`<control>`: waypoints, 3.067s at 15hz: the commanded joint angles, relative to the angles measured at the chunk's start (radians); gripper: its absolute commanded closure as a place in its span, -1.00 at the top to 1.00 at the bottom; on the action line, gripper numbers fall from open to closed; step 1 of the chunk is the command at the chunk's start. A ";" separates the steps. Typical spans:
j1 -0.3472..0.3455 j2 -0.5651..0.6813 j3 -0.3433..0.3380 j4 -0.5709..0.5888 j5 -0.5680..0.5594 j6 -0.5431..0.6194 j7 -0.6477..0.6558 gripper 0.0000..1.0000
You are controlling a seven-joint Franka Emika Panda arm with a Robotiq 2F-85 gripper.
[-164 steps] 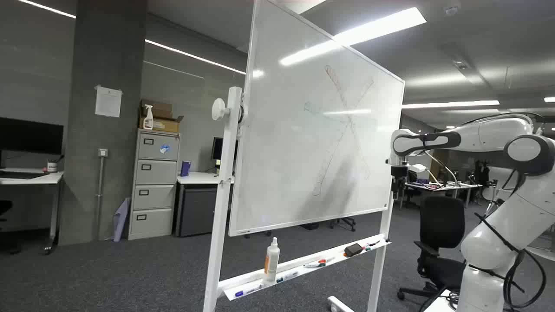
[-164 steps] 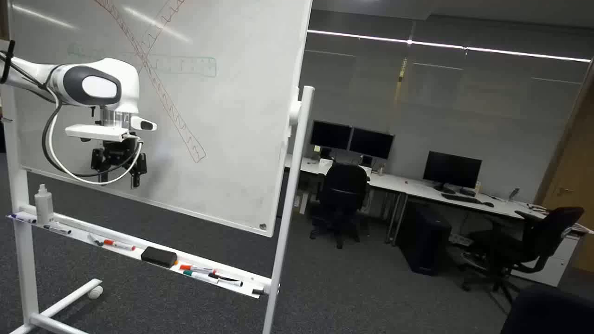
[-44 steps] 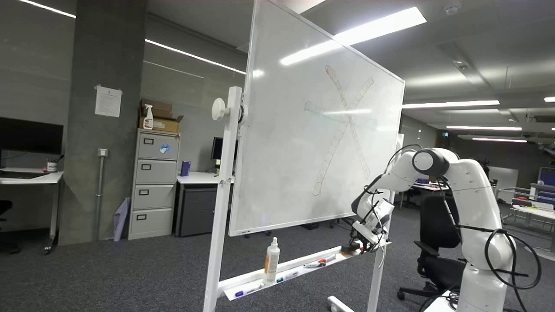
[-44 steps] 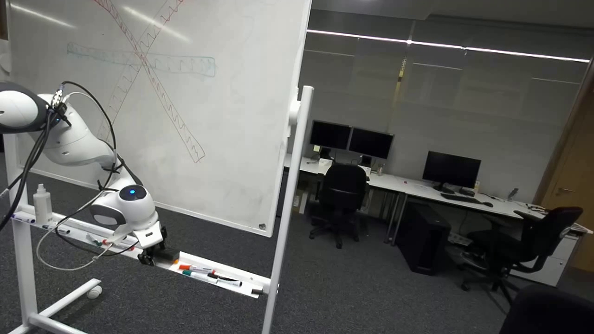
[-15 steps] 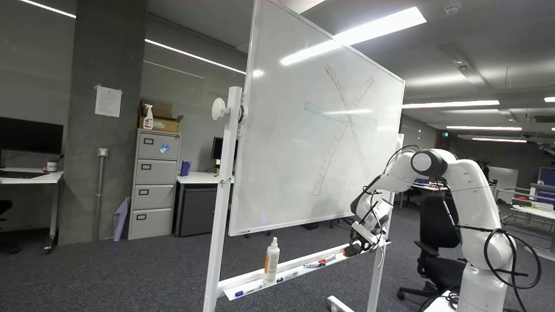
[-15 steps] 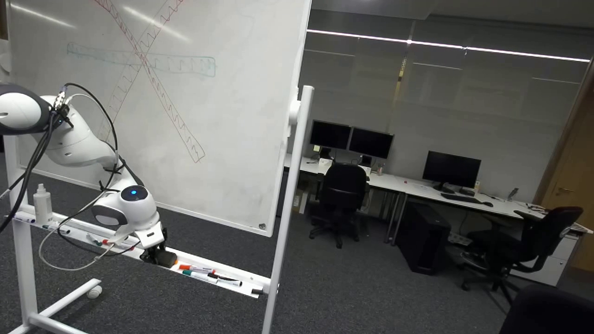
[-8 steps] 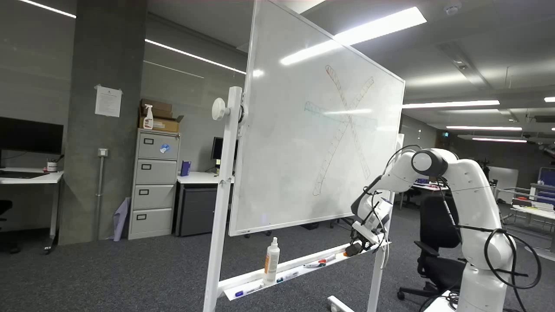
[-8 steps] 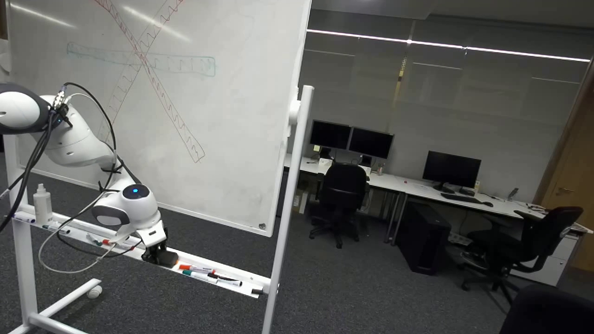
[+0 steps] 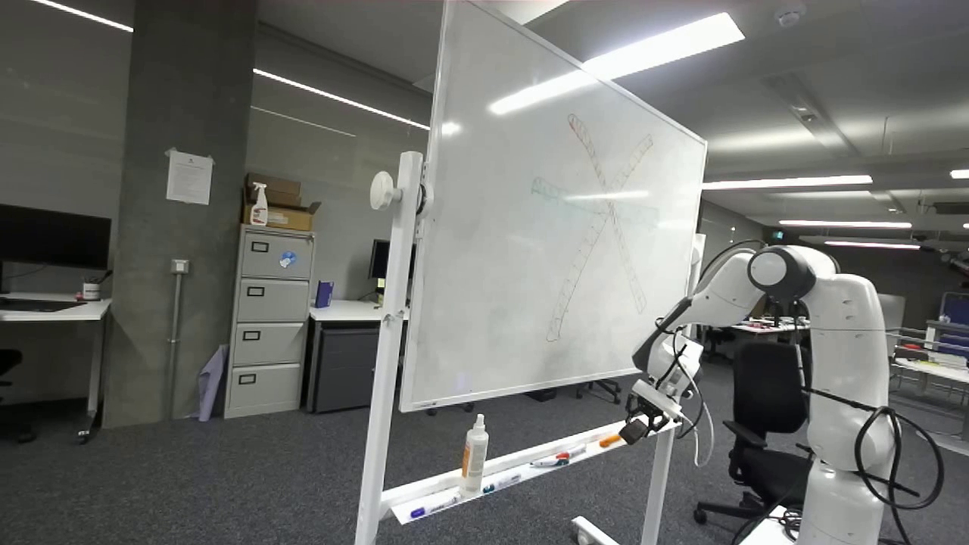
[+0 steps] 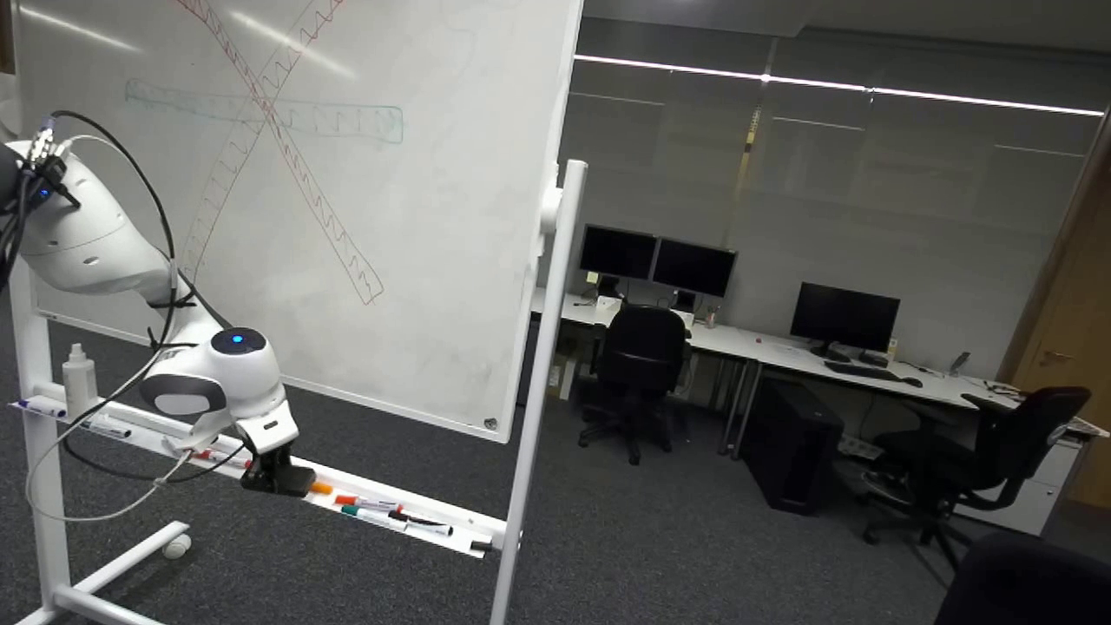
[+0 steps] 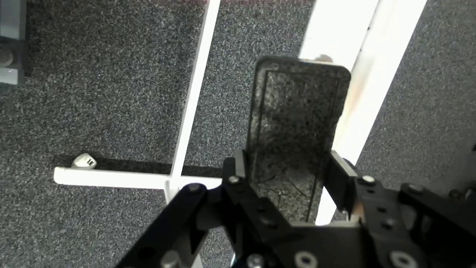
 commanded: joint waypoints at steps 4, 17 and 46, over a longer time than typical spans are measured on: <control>0.071 -0.213 -0.232 -0.260 -0.545 -0.024 0.191 -0.40; -0.238 -0.636 0.023 -0.315 -1.346 -0.145 0.363 -0.40; -0.215 -0.896 0.150 -0.293 -1.203 -0.286 0.265 -0.40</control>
